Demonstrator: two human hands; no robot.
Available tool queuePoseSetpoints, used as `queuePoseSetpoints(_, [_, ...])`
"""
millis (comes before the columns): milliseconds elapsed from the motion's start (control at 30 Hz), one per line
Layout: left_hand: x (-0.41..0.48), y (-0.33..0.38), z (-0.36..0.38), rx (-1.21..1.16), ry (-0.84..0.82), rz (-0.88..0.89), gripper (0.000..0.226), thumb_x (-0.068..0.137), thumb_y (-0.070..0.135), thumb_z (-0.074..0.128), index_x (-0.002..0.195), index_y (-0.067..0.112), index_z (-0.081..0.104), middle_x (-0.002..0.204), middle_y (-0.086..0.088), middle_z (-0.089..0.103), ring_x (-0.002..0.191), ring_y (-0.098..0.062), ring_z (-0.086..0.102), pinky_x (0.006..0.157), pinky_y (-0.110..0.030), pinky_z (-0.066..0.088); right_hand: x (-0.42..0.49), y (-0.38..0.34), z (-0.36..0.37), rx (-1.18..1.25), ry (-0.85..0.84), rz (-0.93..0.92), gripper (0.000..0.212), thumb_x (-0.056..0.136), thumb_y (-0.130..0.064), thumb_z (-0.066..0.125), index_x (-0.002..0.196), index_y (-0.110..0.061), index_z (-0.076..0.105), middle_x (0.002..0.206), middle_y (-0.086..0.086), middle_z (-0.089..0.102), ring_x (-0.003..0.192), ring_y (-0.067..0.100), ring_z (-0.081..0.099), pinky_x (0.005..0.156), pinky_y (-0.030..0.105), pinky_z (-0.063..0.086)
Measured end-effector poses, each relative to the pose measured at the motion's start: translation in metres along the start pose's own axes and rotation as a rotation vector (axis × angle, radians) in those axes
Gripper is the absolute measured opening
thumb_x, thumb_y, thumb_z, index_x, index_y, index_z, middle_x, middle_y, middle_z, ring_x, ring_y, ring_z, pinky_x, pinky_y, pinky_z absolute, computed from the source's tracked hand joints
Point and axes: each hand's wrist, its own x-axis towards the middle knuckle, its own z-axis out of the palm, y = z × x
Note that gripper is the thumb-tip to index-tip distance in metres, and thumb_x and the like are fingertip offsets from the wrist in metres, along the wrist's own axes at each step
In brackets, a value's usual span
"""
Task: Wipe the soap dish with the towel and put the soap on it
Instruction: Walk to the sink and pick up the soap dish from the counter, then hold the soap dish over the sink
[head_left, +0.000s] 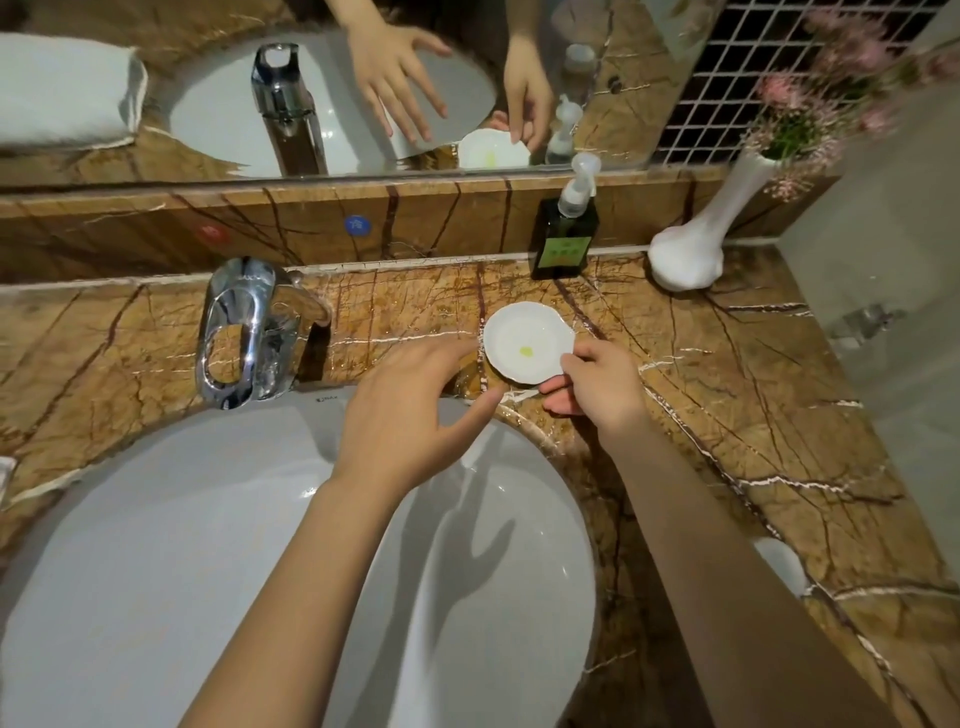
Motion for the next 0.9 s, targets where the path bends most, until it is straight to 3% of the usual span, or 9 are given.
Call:
queuePoseSetpoints(167, [-0.006,-0.004,0.001,0.008,0.016,-0.028,0.057,0.084,0.062,0.039,0.131,0.031,0.050,0.136,0.008,0.055,0.127,-0.014,0.045,0.099,-0.038,0.041,0.003,0.002,0.003,-0.015,0.024,-0.038,0.031,0.093,-0.006,0.046,0.121,0.003,0.057,0.061,0.010,0.068,0.043,0.015,0.064,0.052,0.027,0.058])
queuePoseSetpoints(267, [-0.010,-0.004,0.001,0.013,0.030,-0.029,0.055,0.085,0.060,0.041,0.131,0.030,0.051,0.136,0.008,0.055,0.127,-0.012,0.045,0.099,-0.036,0.042,0.004,0.001,0.005,-0.094,0.040,-0.063,0.025,0.092,-0.005,0.044,0.107,0.003,0.062,0.059,0.008,0.067,0.040,0.013,0.058,0.058,0.032,0.058])
queuePoseSetpoints(433, [-0.023,-0.005,-0.004,0.005,0.059,-0.044,0.059,0.084,0.060,0.039,0.130,0.028,0.053,0.136,0.006,0.055,0.128,-0.015,0.045,0.100,-0.036,0.041,-0.009,0.000,0.006,-0.174,0.051,-0.143,0.023,0.090,-0.006,0.042,0.103,-0.005,0.061,0.057,0.004,0.063,0.041,0.009,0.054,0.047,0.025,0.048])
queuePoseSetpoints(900, [-0.135,-0.047,-0.034,0.066,0.156,-0.246,0.056,0.082,0.058,0.041,0.125,0.026,0.057,0.133,0.000,0.059,0.126,-0.021,0.049,0.094,-0.039,0.043,-0.103,0.013,0.053,-0.135,-0.170,-0.218,0.021,0.086,-0.006,0.042,0.098,-0.004,0.059,0.057,0.005,0.060,0.044,0.013,0.051,0.041,0.023,0.041])
